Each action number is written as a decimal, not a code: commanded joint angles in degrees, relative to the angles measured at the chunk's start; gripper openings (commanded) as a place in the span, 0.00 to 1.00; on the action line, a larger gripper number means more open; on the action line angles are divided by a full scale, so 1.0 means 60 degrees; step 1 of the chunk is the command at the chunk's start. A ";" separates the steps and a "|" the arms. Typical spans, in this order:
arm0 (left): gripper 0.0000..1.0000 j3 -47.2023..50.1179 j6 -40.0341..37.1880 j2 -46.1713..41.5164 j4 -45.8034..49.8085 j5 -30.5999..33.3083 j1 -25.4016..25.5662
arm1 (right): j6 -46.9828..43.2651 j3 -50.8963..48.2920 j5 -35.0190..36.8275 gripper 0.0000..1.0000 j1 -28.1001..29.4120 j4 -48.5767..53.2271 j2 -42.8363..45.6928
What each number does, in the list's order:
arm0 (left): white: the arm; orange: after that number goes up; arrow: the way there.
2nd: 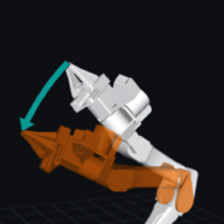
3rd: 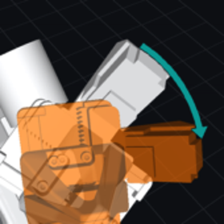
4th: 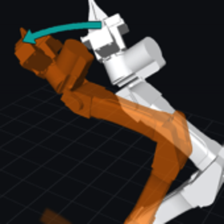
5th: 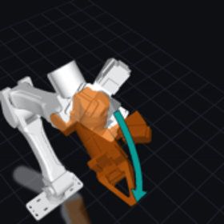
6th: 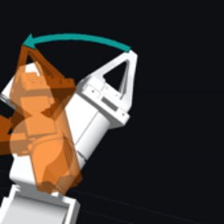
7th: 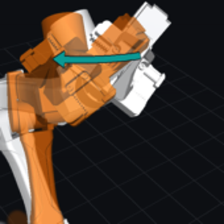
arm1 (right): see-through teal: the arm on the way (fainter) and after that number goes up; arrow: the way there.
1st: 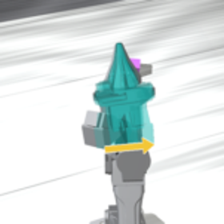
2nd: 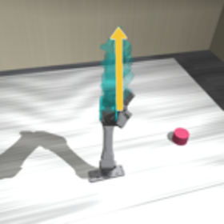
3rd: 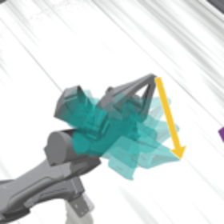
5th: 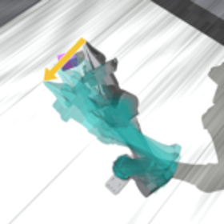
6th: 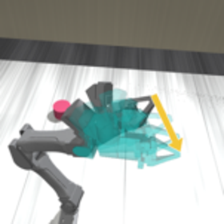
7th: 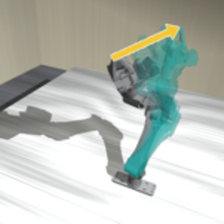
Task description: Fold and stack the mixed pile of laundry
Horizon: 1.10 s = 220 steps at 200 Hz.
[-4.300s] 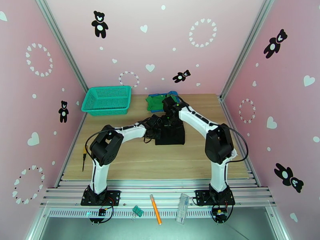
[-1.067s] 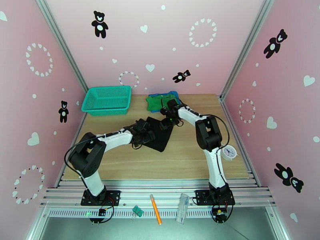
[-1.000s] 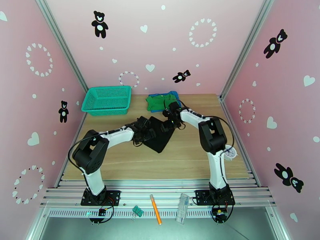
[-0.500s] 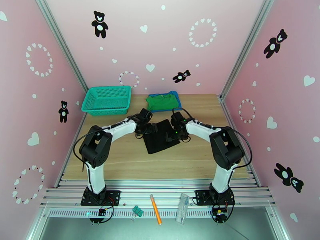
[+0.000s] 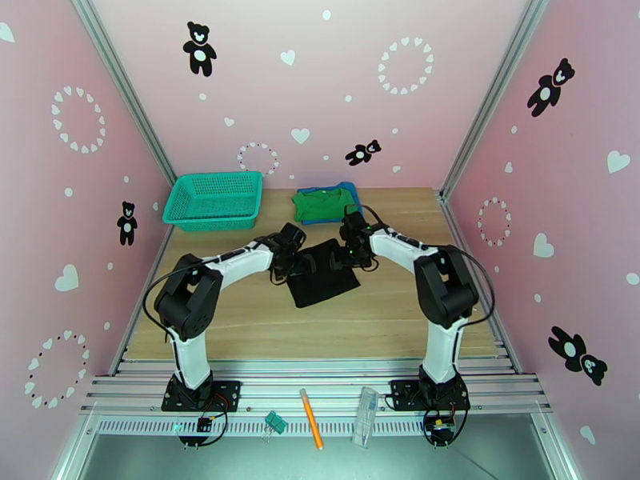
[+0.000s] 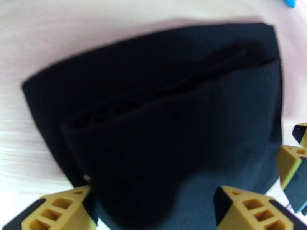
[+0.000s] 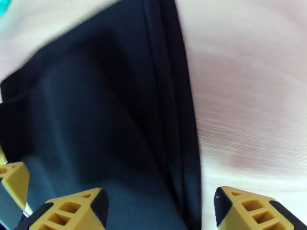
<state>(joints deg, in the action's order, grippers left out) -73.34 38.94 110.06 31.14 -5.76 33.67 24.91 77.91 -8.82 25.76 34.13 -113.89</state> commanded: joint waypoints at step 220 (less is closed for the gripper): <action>0.09 0.0886 0.1448 0.0376 0.0332 0.0495 0.0467 | 0.0956 -0.1628 -0.0810 0.00 0.0669 -0.1337 -0.0212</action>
<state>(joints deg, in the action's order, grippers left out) -69.14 46.48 108.64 36.27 -1.91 35.68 29.82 71.53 -11.68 27.79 22.74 -112.75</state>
